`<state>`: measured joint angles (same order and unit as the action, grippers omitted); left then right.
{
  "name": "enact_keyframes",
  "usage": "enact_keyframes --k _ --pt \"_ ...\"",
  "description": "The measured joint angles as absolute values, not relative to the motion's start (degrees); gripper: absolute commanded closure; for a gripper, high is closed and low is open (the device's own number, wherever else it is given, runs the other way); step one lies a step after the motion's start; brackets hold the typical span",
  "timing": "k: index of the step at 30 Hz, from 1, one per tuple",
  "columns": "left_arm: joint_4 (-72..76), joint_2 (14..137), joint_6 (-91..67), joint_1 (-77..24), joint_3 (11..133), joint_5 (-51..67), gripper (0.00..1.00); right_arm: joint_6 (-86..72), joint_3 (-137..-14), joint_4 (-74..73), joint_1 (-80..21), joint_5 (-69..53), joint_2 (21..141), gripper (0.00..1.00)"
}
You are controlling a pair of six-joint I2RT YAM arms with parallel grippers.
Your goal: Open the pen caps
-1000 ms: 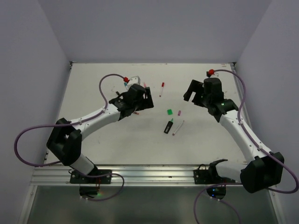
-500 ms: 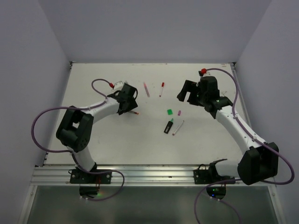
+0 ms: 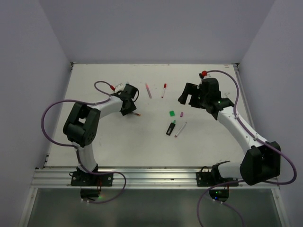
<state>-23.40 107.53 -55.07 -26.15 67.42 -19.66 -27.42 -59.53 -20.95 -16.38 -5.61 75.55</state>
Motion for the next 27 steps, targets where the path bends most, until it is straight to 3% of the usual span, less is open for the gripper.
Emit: enact_keyframes --k 11,18,27 --pt "-24.58 103.37 -53.54 -25.52 62.11 -19.53 0.73 -28.01 -59.46 -19.90 -16.38 -7.09 76.27 0.10" --pt "-26.50 95.68 -49.69 -25.52 53.56 -19.16 0.66 -29.19 -58.46 -18.39 -16.38 -8.73 76.55 0.11" --pt "-25.89 94.67 -44.40 -24.91 52.40 -16.03 0.63 -30.44 -58.46 -17.30 -16.38 -10.33 77.12 0.12"
